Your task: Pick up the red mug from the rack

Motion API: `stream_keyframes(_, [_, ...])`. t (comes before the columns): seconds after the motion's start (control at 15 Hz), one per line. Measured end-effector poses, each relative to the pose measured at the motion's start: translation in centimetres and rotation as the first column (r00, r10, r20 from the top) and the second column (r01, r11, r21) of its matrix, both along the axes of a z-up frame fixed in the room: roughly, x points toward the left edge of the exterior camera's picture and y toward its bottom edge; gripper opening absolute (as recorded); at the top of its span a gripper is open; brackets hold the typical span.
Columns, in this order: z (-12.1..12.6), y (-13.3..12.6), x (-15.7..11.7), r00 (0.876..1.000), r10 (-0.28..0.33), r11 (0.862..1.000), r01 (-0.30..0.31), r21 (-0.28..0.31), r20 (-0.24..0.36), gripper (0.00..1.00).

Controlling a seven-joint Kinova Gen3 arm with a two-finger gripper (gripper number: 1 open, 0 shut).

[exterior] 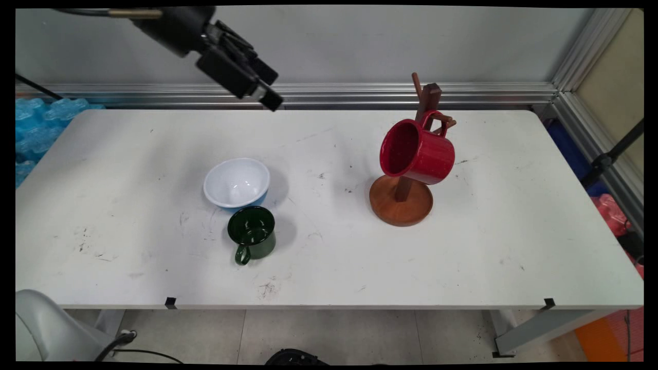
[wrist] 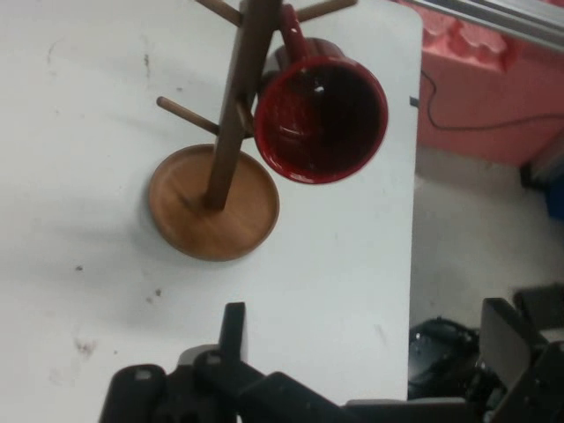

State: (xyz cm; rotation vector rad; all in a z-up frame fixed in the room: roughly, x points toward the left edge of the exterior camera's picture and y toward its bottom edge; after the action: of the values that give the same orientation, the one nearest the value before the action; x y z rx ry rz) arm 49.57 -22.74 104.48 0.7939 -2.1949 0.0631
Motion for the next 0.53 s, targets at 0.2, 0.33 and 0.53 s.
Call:
stream_keyframes(0.2, [0.3, 0.7, 1.4, 0.998, -0.056, 0.998, 0.056, -0.036, 0.015, 1.0])
stream_keyframes(0.33, [0.6, 1.0, 2.1, 0.996, -0.087, 0.994, 0.088, -0.063, 0.026, 1.0])
stream_keyframes(0.53, [1.0, 1.2, 2.9, 0.993, -0.115, 0.988, 0.118, -0.099, 0.037, 1.0])
